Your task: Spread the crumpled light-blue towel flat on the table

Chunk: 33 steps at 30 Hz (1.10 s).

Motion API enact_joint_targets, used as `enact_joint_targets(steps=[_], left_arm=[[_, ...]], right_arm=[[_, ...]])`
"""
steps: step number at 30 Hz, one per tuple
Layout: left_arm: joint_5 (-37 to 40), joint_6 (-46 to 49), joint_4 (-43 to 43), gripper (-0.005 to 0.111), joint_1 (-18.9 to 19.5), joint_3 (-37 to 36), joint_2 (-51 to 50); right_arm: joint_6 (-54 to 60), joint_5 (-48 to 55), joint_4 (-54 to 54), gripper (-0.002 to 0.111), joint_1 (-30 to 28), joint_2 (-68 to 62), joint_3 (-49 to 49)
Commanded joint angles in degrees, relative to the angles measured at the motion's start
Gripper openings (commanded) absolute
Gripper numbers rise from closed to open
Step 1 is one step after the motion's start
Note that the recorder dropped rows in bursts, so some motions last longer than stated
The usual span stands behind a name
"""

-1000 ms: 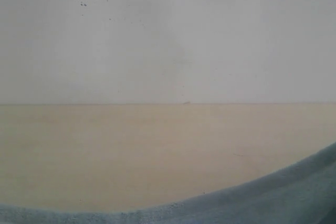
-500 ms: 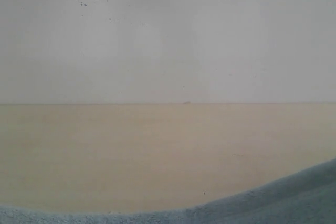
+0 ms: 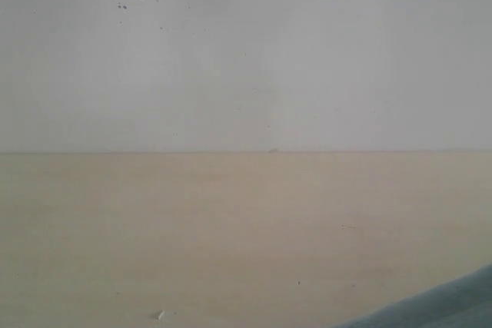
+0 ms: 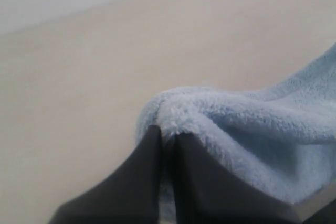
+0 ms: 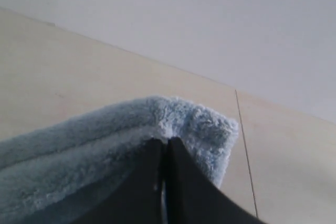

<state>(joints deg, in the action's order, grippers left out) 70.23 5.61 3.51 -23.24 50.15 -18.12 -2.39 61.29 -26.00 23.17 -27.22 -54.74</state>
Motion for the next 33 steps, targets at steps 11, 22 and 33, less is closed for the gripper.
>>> enact_joint_targets(steps=[11,22,33], left_arm=[[-14.4,-2.6,-11.4,0.004,-0.1,-10.8,-28.2],[-23.2,-6.4,-17.7,0.004,0.0,-10.3,-38.5],[-10.2,-6.8,-17.4,0.004,0.0,-8.2,-16.2]], right_arm=[[-10.3,-23.0,-8.4,0.000,-0.3,-25.7,12.9],[-23.0,-27.2,-16.5,0.000,-0.3,-30.0,12.7],[-21.5,-17.6,-15.6,0.000,-0.3,-7.9,12.7]])
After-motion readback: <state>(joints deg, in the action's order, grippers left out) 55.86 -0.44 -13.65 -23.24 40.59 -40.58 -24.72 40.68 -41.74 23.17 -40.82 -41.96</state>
